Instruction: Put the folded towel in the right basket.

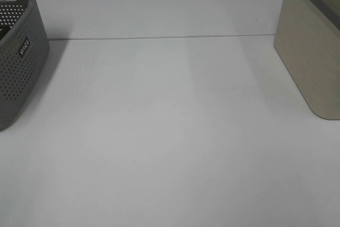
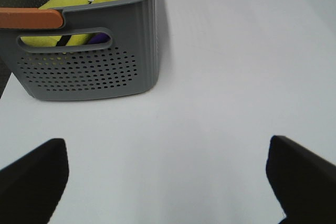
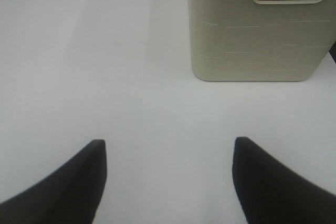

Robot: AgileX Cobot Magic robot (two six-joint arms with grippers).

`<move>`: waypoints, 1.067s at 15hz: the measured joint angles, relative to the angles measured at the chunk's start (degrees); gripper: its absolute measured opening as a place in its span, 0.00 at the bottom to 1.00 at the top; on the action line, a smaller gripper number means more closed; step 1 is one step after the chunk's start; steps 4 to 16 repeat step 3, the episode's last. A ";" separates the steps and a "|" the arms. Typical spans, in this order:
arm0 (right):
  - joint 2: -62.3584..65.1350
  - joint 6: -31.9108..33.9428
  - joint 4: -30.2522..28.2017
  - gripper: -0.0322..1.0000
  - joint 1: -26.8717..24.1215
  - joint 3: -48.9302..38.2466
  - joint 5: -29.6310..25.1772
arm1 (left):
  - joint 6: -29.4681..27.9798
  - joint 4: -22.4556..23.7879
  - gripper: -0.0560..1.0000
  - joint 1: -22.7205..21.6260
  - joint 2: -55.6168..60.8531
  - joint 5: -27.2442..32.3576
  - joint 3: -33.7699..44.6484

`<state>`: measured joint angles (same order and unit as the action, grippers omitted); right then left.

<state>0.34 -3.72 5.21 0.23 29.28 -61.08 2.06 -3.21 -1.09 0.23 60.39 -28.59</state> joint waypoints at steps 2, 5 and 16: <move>0.00 0.00 0.00 0.66 0.00 0.00 0.00 | 0.00 0.00 0.97 0.00 0.00 0.00 0.00; 0.00 0.00 0.00 0.66 0.00 0.00 0.00 | 0.00 0.00 0.97 0.00 0.00 0.00 0.00; 0.00 0.00 0.00 0.66 0.00 0.00 0.00 | 0.00 0.00 0.97 0.00 0.00 0.00 0.00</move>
